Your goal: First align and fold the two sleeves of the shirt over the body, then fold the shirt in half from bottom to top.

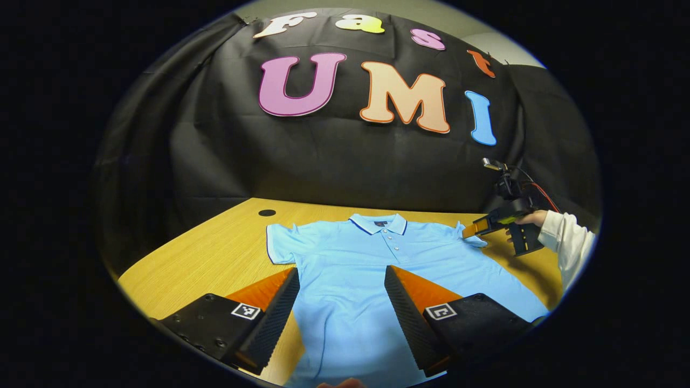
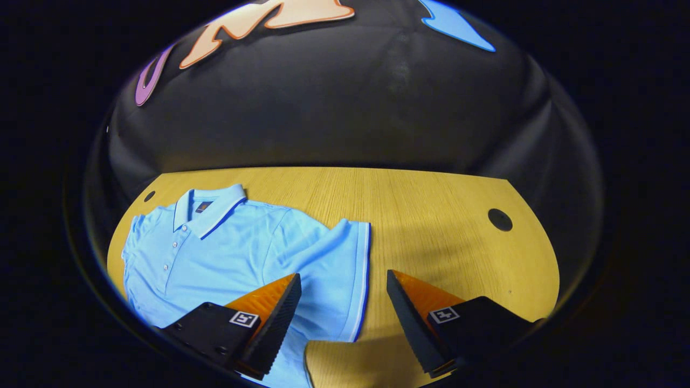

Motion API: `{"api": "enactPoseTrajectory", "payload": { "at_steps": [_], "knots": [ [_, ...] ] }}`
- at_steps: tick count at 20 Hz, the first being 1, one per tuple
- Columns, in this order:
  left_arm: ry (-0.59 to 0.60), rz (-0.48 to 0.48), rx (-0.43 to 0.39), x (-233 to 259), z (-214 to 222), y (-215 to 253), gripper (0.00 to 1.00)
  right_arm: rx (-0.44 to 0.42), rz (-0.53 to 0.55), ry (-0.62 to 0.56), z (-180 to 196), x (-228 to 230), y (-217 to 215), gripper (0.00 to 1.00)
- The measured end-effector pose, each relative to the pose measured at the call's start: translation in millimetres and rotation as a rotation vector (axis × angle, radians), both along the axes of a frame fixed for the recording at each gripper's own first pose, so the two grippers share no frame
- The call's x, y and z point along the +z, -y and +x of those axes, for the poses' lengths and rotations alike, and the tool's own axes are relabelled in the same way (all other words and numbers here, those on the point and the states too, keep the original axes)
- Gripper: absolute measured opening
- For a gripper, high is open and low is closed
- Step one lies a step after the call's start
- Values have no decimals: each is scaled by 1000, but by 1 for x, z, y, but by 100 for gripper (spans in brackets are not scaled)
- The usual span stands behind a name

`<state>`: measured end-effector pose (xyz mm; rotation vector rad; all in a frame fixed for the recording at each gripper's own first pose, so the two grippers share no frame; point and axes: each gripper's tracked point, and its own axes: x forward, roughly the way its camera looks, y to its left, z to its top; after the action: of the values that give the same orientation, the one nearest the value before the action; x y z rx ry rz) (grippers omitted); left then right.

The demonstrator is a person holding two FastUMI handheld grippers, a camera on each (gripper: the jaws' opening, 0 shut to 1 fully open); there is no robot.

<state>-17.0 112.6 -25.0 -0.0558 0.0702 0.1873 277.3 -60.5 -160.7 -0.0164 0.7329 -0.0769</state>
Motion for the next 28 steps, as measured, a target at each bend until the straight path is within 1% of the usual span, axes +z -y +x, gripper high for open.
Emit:
{"api": "enactPoseTrajectory", "payload": {
  "at_steps": [2, 6, 8, 10, 11, 12, 14, 15, 16, 18, 19, 22, 24, 28],
  "knots": [
    [-2, -2, -6, -1, 0, 1, 95, -2, -6, -3, 2, -4, 5, 98],
    [-9, -5, -7, -3, 3, 3, 95, 23, -2, 6, 4, -5, 2, 98],
    [-13, -7, -6, -2, 2, 3, 95, 43, 3, 11, 5, -5, -2, 90],
    [-16, -8, -3, -4, 2, 1, 95, 60, 7, 15, 6, -5, -8, 80],
    [-18, -7, 0, -5, 2, 1, 95, 67, 8, 17, 5, -5, -9, 70],
    [-20, -7, 2, -5, 1, 0, 94, 70, 12, 13, 5, -4, -10, 67],
    [-18, -10, 2, -5, 1, 0, 94, 79, 24, 9, 3, -4, -15, 50],
    [-18, -12, -1, -6, 0, 0, 94, 77, 22, 8, 3, -5, -16, 35],
    [-17, -14, -4, -5, -1, 1, 94, 85, 34, 10, 4, -4, -19, 31],
    [-14, -16, -5, -5, -2, 1, 95, 81, 37, 6, 3, -5, -20, 13],
    [-14, -16, -4, -5, -2, 0, 95, 74, 36, 0, 1, -5, -21, 7],
    [-11, -17, -2, -4, -3, -1, 94, 65, 32, -1, 2, -5, -21, 6],
    [-13, -19, -2, -6, -3, -2, 95, 47, 50, -3, 0, 0, -23, 6],
    [-27, -19, 5, -10, -5, -5, 94, 65, 60, 80, 7, 30, -44, 6]
  ]
}}
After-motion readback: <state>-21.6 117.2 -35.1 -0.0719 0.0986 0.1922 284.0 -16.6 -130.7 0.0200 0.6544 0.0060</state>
